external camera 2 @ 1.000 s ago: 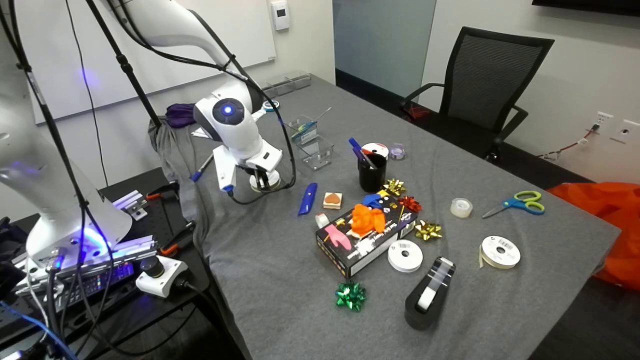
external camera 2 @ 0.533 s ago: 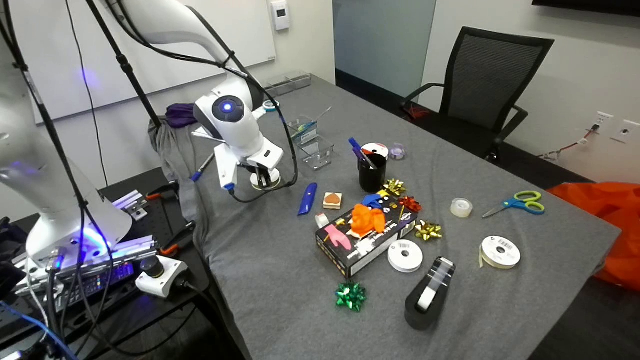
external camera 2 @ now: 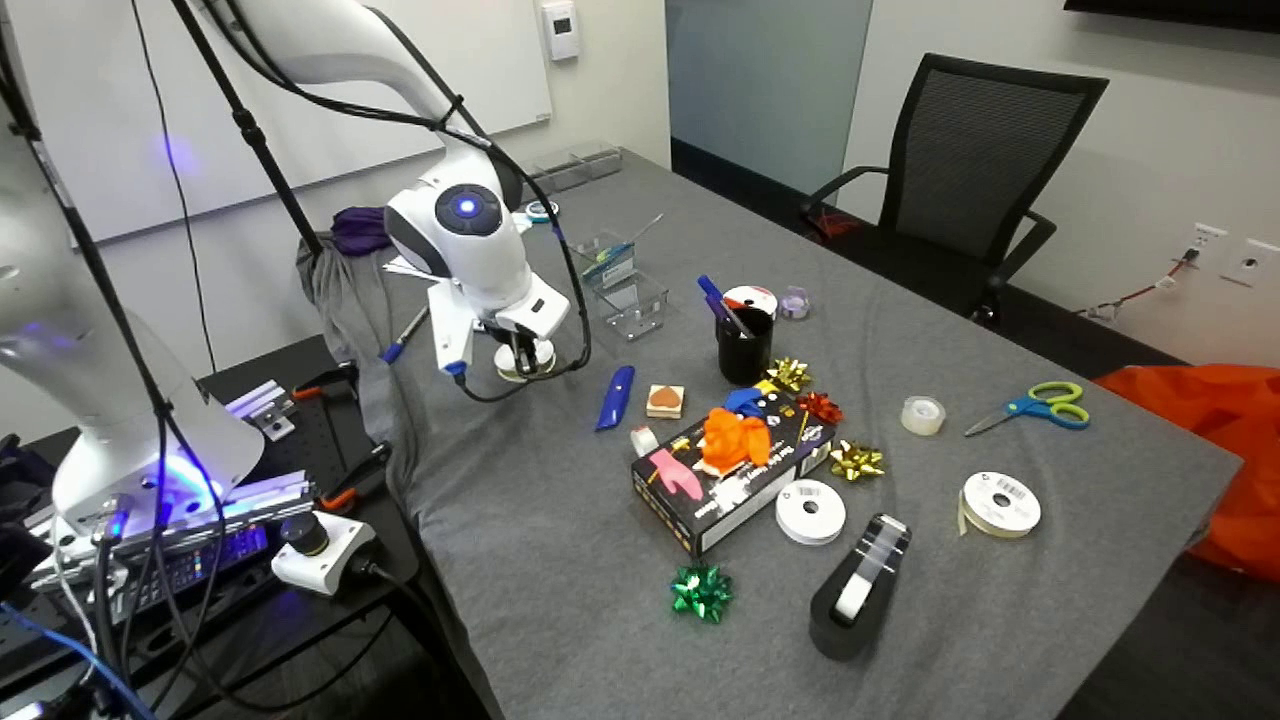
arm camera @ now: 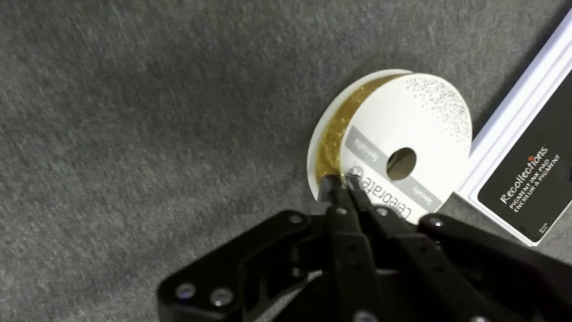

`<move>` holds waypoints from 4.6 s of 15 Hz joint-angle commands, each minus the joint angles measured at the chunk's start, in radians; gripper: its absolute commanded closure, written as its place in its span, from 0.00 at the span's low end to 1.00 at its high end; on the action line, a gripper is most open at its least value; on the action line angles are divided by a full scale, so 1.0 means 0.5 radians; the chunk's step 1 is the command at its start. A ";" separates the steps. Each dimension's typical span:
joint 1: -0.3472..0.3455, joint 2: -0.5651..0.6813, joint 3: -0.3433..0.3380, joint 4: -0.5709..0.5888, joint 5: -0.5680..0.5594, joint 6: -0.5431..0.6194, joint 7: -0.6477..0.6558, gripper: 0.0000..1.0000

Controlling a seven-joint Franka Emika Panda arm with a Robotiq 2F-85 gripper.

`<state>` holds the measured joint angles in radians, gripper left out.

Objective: Pick up the white circular object and put it inside the clear bowl

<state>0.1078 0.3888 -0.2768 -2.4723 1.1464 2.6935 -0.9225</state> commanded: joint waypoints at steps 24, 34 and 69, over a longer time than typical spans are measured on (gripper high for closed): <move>-0.353 -1.071 0.412 -0.140 -1.669 -0.056 1.907 0.99; -0.423 -0.655 0.420 0.335 -2.644 -0.073 3.046 0.99; -0.385 -0.525 0.624 0.234 -1.496 0.134 2.240 0.00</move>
<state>-0.0385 0.2439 -0.0127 -2.2545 0.3029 2.7836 0.3367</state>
